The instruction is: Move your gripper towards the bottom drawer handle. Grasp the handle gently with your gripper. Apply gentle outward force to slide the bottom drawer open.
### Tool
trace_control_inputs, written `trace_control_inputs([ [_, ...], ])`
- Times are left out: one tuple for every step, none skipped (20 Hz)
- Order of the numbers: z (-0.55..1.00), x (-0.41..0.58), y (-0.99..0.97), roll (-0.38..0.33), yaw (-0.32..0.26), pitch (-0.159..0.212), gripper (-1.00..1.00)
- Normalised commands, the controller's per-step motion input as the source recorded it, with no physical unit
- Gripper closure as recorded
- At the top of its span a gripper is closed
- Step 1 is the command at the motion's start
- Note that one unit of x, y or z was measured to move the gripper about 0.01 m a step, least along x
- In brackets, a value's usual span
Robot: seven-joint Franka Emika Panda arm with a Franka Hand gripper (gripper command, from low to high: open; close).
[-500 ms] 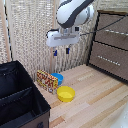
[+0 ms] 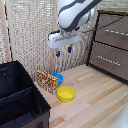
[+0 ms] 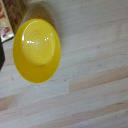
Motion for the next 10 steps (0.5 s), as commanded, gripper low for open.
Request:
trace_control_inputs([
  [-0.02,-0.100,-0.15,-0.372,0.184,-0.066,-1.00],
  [-0.02,-0.097,-0.15,-0.373,0.183,-0.063,-1.00],
  [-0.02,-0.097,-0.15,-0.373,0.183,-0.063,-1.00],
  [-0.03,-0.094,-0.15,-0.375,0.183,-0.063,-1.00],
  [-0.04,-0.086,-0.14,-0.375,0.183,-0.063,-1.00],
  [-0.06,-0.071,-0.13,-0.375,0.182,-0.054,-1.00],
  [-0.09,-0.049,-0.12,-0.375,0.183,-0.046,-1.00],
  [-0.11,-0.029,-0.12,-0.375,0.183,-0.043,-1.00],
  [-0.13,-0.009,-0.11,-0.375,0.184,-0.047,-1.00],
  [-0.14,0.000,-0.11,-0.375,0.184,-0.048,-1.00],
])
